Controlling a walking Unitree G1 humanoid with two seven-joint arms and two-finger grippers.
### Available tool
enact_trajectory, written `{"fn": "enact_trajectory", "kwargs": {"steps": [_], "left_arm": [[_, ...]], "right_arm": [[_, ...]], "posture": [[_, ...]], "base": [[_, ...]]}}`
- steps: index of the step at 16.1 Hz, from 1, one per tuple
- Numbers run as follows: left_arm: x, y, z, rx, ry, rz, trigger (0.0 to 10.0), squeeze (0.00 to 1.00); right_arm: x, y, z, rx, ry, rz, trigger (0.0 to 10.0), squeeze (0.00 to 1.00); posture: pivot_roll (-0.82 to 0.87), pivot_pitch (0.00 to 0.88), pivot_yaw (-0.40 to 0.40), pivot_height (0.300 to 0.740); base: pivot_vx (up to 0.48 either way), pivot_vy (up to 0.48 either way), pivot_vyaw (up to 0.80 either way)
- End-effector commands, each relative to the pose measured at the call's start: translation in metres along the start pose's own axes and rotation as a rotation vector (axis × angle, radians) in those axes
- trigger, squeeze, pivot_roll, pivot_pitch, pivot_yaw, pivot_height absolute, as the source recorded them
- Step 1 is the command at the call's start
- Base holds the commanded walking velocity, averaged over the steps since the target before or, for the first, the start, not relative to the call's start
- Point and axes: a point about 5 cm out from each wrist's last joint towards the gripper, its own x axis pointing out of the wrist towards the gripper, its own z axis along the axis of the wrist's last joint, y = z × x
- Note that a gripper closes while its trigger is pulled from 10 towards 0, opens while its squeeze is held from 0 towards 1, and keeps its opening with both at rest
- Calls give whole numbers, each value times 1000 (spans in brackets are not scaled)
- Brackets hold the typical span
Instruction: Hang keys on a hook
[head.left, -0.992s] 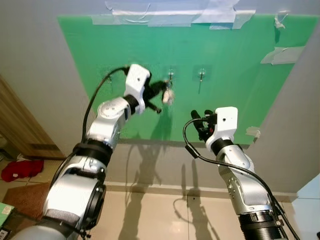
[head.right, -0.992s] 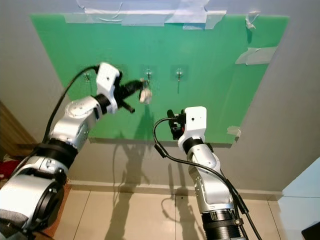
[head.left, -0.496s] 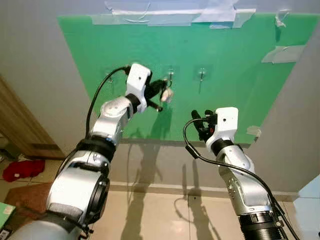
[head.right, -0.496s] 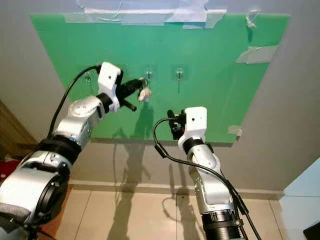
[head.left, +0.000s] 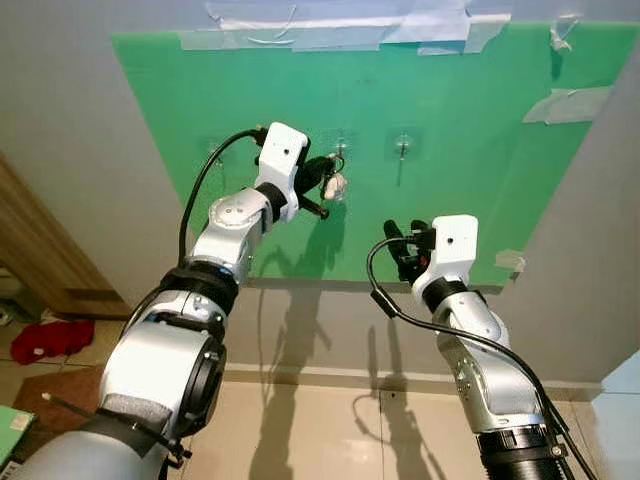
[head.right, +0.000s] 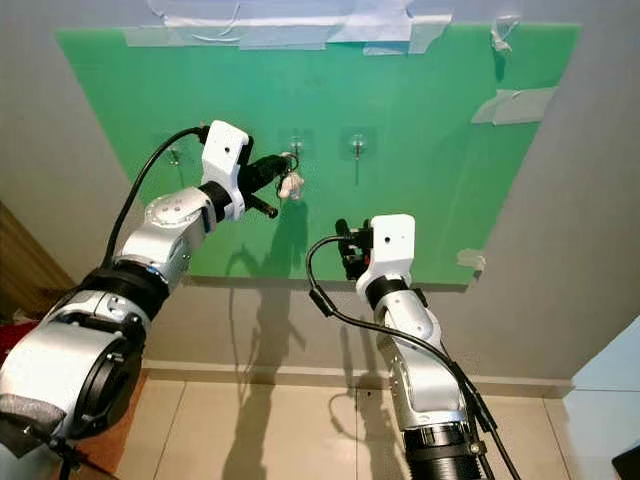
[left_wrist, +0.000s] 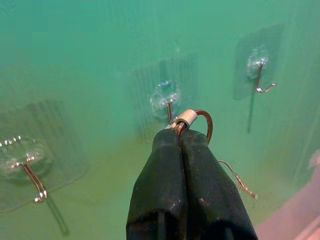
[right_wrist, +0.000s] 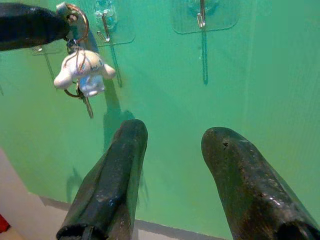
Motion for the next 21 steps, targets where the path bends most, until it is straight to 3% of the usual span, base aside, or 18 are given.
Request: {"fn": "enact_trajectory", "kwargs": {"steps": [1, 12, 21], "left_arm": [[2, 3, 9, 8, -17, 19, 0, 0], [8, 5, 8, -45, 46, 102, 0, 0], [7, 6, -6, -297, 143, 160, 0, 0]], "right_arm": [[-2, 5, 4, -9, -15, 9, 10000, 0], [-12, 3, 1, -4, -6, -19, 10000, 0], [-16, 4, 1, 11, 6, -22, 10000, 0]], "posture": [[-200, 0, 151, 740], [-236, 0, 176, 740], [-238, 0, 175, 740]], "base": [[0, 0, 0], [0, 0, 0], [0, 0, 0]]}}
